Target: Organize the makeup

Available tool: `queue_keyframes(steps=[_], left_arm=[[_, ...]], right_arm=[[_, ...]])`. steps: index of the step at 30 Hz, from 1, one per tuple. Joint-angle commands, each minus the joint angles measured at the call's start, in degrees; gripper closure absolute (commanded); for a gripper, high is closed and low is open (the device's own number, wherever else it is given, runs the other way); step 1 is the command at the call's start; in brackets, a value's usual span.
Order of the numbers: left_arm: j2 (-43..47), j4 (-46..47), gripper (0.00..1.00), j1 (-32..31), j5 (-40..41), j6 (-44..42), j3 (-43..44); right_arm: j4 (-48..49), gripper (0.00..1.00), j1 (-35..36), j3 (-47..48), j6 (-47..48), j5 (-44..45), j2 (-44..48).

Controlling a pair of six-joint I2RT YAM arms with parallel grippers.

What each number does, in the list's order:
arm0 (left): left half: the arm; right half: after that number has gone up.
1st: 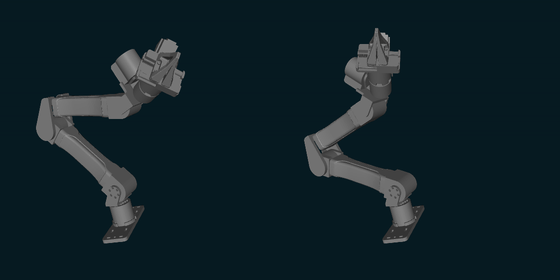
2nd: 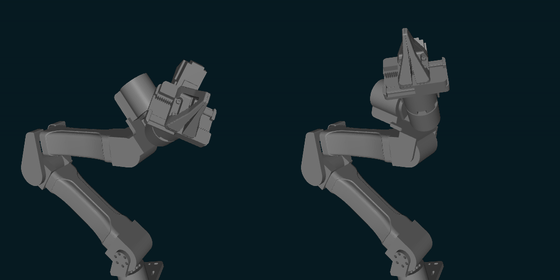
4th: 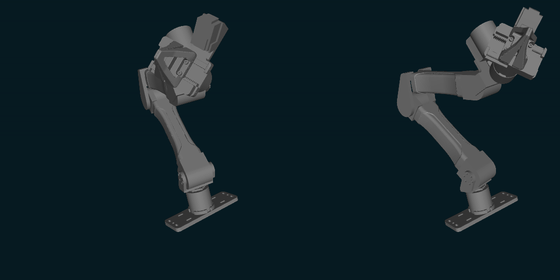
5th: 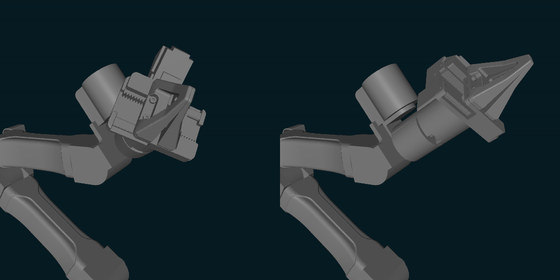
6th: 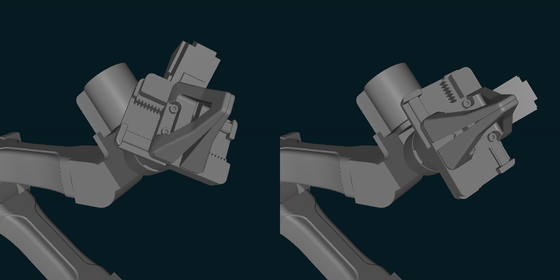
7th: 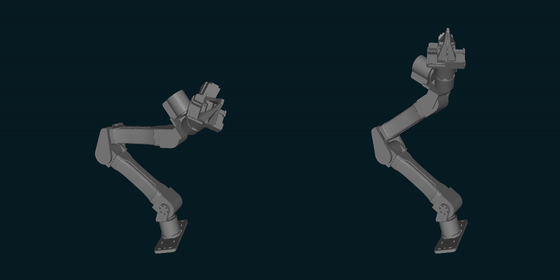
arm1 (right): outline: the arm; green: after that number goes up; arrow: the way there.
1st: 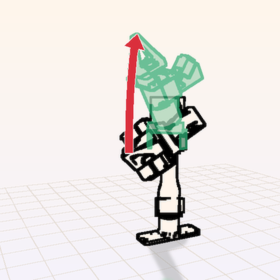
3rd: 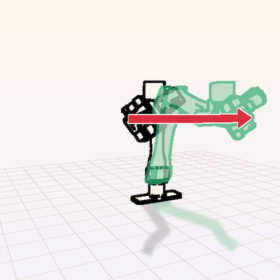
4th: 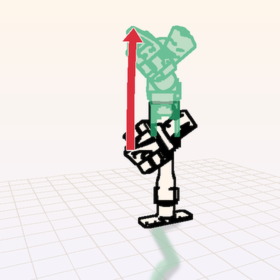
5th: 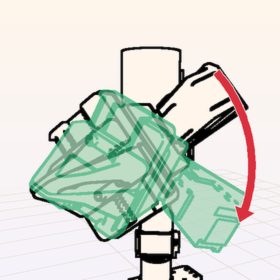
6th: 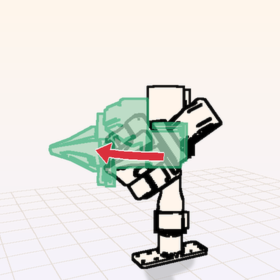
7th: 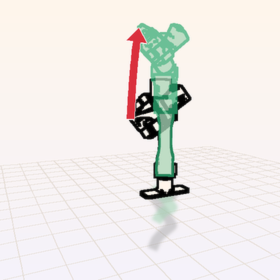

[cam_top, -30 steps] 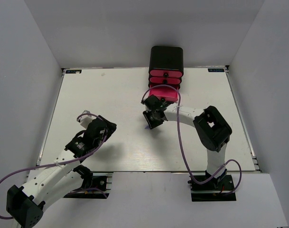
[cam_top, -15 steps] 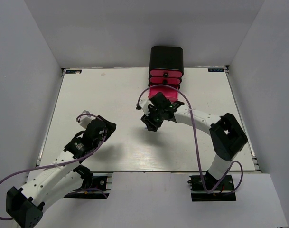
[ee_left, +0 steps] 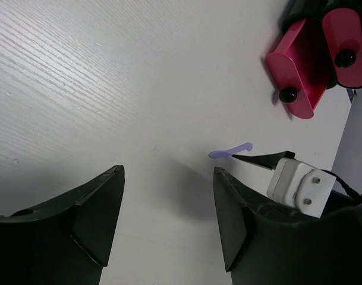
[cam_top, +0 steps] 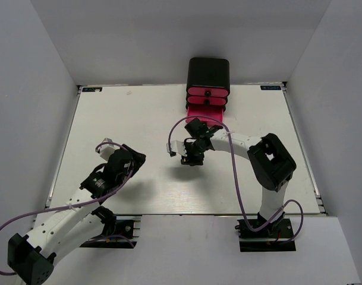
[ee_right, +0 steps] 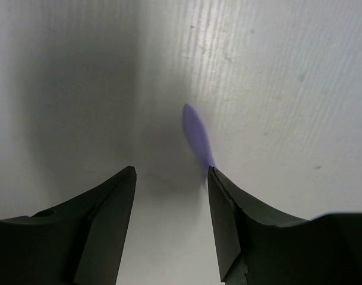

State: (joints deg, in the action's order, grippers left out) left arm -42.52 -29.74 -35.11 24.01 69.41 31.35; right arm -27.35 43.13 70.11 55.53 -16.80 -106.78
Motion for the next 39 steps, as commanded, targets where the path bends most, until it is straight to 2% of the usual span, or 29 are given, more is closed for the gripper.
queue_keyframes(steps=[1, 9, 16, 29, 32, 39], left_arm=[[1.0, -0.1, 0.29, -0.3, 0.3, 0.5, -0.5], [1.1, 0.1, 0.29, -0.3, 0.6, 0.5, -0.9], [1.3, 0.2, 0.29, -0.3, 0.5, 0.6, -1.1], [1.0, 0.7, 0.29, -0.3, 0.4, 0.4, -1.3], [1.0, 0.6, 0.29, 0.2, 0.3, 0.6, -1.4], [1.2, 0.7, 0.29, 0.2, 0.3, 0.6, -1.4]], right_arm=[[-1.9, 0.42, -1.2, 5.6, 6.9, -1.5, -1.3], [-5.0, 0.43, -2.7, 9.1, 10.1, -3.3, -4.9], [-16.8, 0.5, -3.8, 16.2, 15.0, -6.9, -10.0], [-18.4, 0.52, -4.3, 17.8, 15.1, -3.6, -14.5], [-20.5, 0.56, -4.4, 19.4, 15.0, -3.4, -16.6], [-20.5, 0.72, -4.5, 18.0, 13.5, -3.1, -16.9]])
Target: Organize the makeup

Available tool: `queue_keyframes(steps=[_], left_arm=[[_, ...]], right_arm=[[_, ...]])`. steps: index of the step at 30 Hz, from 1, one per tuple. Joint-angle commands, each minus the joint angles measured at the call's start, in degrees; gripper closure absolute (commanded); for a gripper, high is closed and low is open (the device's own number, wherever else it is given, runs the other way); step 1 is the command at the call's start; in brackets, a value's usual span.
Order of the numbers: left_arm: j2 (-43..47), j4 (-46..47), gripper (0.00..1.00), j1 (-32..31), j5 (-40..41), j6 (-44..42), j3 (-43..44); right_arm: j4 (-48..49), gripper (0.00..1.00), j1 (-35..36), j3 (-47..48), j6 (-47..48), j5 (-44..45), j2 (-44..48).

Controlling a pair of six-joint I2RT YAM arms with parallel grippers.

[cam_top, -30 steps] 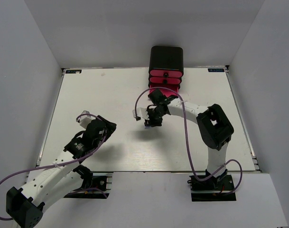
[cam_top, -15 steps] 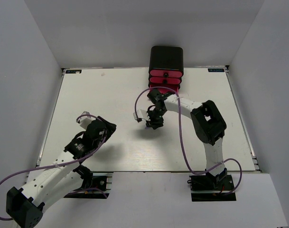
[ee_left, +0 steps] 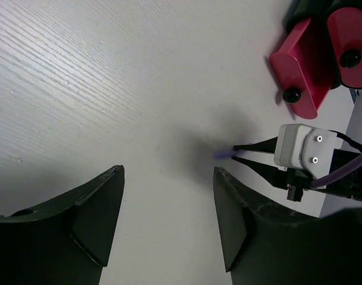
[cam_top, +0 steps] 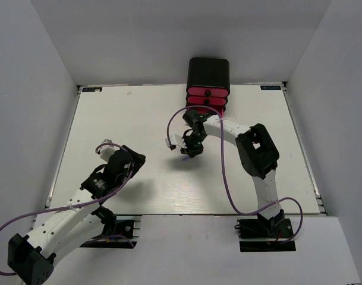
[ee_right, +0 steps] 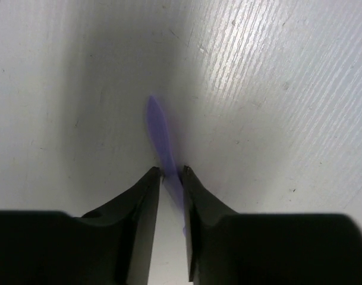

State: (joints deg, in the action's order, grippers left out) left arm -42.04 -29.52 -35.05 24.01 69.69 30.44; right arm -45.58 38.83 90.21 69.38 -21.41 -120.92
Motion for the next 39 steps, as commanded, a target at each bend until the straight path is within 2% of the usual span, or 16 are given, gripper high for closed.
queue_keyframes(steps=[1, 5, 7, 15, 24, 29, 35, 39], left_arm=[[0.7, 0.6, 0.29, 0.2, 0.2, 0.3, -0.6], [0.3, 0.7, 0.29, 0.2, 0.2, 0.3, -0.4], [0.3, 0.7, 0.29, 0.2, 0.1, 0.3, -0.3], [1.0, 1.0, 0.29, 0.2, -0.2, 0.4, -0.8], [-0.2, 3.1, 0.29, 0.2, -0.9, 0.1, -1.0], [-0.8, 3.7, 0.29, 0.2, -1.2, -0.1, -1.0], [-1.0, 4.4, 0.29, 0.2, -1.3, -0.2, -1.1], [-1.3, 5.3, 0.29, -0.4, -1.9, -0.4, -1.1]], right_arm=[[-2.0, 0.75, -0.1, -2.5, -1.2, 1.5, -2.6], [-1.3, 0.95, -0.2, -4.0, -3.4, 0.7, -1.9], [-1.3, 1.0, -0.1, -4.3, -4.3, -0.4, -1.3], [-2.0, 1.0, -2.9, 1.5, -10.8, -4.3, 4.4], [2.4, 1.0, -10.3, 9.1, -16.2, -0.5, 9.7], [6.8, 1.0, -13.2, 14.0, -16.1, 4.9, 7.6], [7.2, 1.0, -15.4, 23.5, -13.4, 8.1, -1.0], [9.3, 0.98, -15.7, 24.2, -12.1, 9.8, -4.6]])
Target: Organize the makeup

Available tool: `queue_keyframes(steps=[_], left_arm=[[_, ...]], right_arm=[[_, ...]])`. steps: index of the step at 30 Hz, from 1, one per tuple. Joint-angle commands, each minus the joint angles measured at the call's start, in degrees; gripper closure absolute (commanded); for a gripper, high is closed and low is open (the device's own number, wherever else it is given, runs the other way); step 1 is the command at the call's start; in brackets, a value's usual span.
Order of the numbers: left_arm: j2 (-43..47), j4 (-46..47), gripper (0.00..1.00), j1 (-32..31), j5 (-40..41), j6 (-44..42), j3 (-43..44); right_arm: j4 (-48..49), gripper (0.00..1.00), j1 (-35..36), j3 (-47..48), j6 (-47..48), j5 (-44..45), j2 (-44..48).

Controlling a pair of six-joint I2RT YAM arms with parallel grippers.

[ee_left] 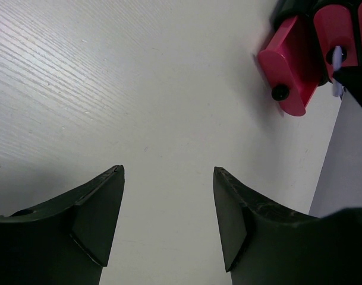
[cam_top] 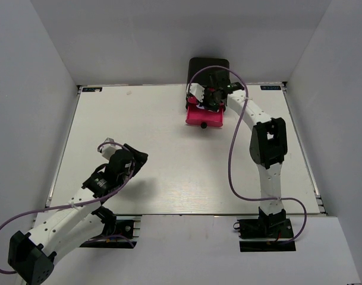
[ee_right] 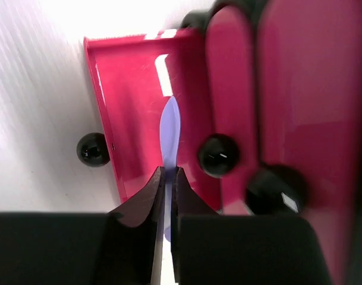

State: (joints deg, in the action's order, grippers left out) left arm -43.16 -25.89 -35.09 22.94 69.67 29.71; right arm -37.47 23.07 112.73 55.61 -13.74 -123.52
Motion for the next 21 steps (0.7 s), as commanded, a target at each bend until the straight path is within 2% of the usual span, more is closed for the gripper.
queue_keyframes(steps=[1, 6, 8, 9, 13, 17, 19, 20, 21], left_arm=[[-0.4, 2.2, 0.29, -0.3, -1.5, -0.8, -0.5], [-2.8, 10.6, 0.29, -0.3, -5.5, -4.3, -1.2], [-5.5, 15.7, 0.29, -0.3, -8.2, -5.9, -1.3], [-6.8, 17.5, 0.29, -0.3, -9.1, -7.2, -1.3], [-17.1, 28.5, 0.28, -0.3, -14.1, -11.2, 0.3], [-28.1, 43.0, 0.29, -0.3, -19.2, -15.5, 4.1], [-32.9, 47.4, 0.33, -0.3, -21.0, -16.7, 6.0], [-38.1, 51.8, 0.38, -0.3, -22.8, -16.7, 7.1], [-40.8, 54.1, 0.4, -0.3, -24.9, -16.5, 9.2]], right_arm=[[1.3, 0.95, 0.0, 1.8, 1.9, 2.2, -2.4], [1.6, 0.86, -0.1, 1.6, 2.4, 2.0, -3.7], [1.8, 0.73, 0.0, 1.5, 2.3, 2.3, -4.1], [1.8, 0.64, 0.0, 1.5, 2.2, 2.2, -4.1], [1.9, 0.53, -0.1, 0.3, 1.8, 1.2, -3.3], [2.1, 0.55, -0.5, -0.8, 0.2, -0.7, -1.1], [2.2, 0.62, -1.3, -1.0, -2.9, -2.9, 0.2], [2.8, 0.65, -1.5, -1.5, -4.7, -3.4, 2.0], [3.7, 0.81, -1.7, -2.1, -7.2, -4.3, 3.2]])
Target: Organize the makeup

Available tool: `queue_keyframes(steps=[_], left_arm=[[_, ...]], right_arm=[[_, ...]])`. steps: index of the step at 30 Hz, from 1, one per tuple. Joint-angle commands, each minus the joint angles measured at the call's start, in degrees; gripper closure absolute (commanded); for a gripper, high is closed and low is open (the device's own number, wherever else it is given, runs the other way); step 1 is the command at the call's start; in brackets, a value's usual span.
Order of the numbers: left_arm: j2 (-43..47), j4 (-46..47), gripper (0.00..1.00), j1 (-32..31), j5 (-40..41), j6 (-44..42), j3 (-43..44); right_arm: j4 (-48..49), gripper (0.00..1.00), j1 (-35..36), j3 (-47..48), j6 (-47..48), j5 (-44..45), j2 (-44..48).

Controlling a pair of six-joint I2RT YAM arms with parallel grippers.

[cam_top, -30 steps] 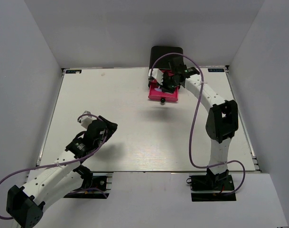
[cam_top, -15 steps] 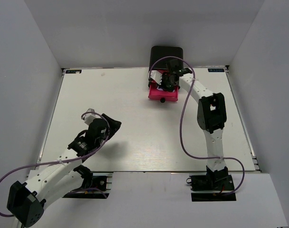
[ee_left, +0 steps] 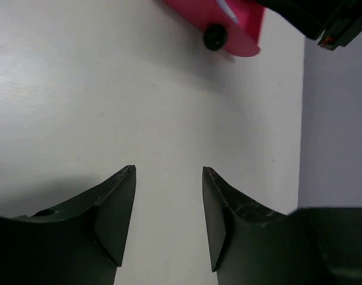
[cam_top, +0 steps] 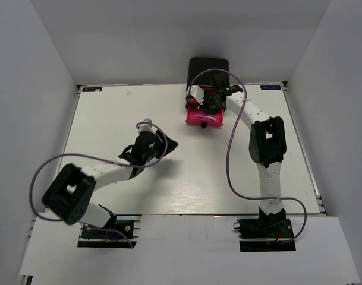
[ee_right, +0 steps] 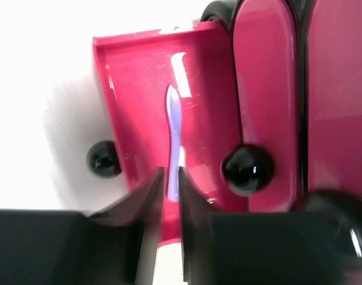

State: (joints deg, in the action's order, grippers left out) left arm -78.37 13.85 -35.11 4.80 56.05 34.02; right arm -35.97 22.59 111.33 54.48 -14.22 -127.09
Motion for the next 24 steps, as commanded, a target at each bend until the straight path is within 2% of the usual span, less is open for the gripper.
queue_keyframes(steps=[1, 2, 4, 7, 8, 9, 11, 15, 18, 24], left_arm=[[-8.4, 16.5, 0.42, -0.3, -7.5, -2.7, 6.1], [-13.7, 20.6, 0.47, -0.3, -9.4, -2.4, 7.3], [-18.8, 24.4, 0.55, -0.3, -11.0, -1.6, 11.6], [-27.7, 26.4, 0.68, -0.3, -13.8, 1.2, 17.7], [-29.7, 27.3, 0.69, -0.3, -14.2, 2.0, 19.3], [-33.0, 27.5, 0.7, -0.3, -14.5, 3.6, 22.3], [-36.1, 27.6, 0.7, -0.3, -14.4, 5.6, 25.4], [-43.0, 27.6, 0.67, -0.8, -13.9, 8.3, 31.5], [-45.3, 25.4, 0.68, -0.8, -12.3, 9.2, 36.0], [-47.3, 15.5, 0.81, -1.4, -8.6, 9.7, 41.5]], right_arm=[[2.7, 0.91, -2.4, -2.7, -10.4, -6.7, 8.0], [4.7, 1.0, -2.7, -4.3, -13.0, -7.6, 10.9], [7.8, 1.0, -4.4, -10.7, -20.7, -10.2, 15.4], [14.2, 1.0, -6.8, -18.3, -26.9, -12.6, 22.8], [17.0, 0.86, -7.3, -24.6, -31.7, -12.7, 25.0], [21.5, 0.64, -7.7, -27.3, -33.8, -12.6, 26.8], [24.1, 0.56, -9.0, -32.1, -38.3, -12.8, 30.7], [23.6, 0.71, -11.5, -34.8, -41.0, -16.4, 32.9], [24.9, 0.73, -13.2, -37.3, -41.8, -17.4, 34.5], [25.4, 0.74, -15.0, -39.8, -42.1, -18.7, 36.1]])
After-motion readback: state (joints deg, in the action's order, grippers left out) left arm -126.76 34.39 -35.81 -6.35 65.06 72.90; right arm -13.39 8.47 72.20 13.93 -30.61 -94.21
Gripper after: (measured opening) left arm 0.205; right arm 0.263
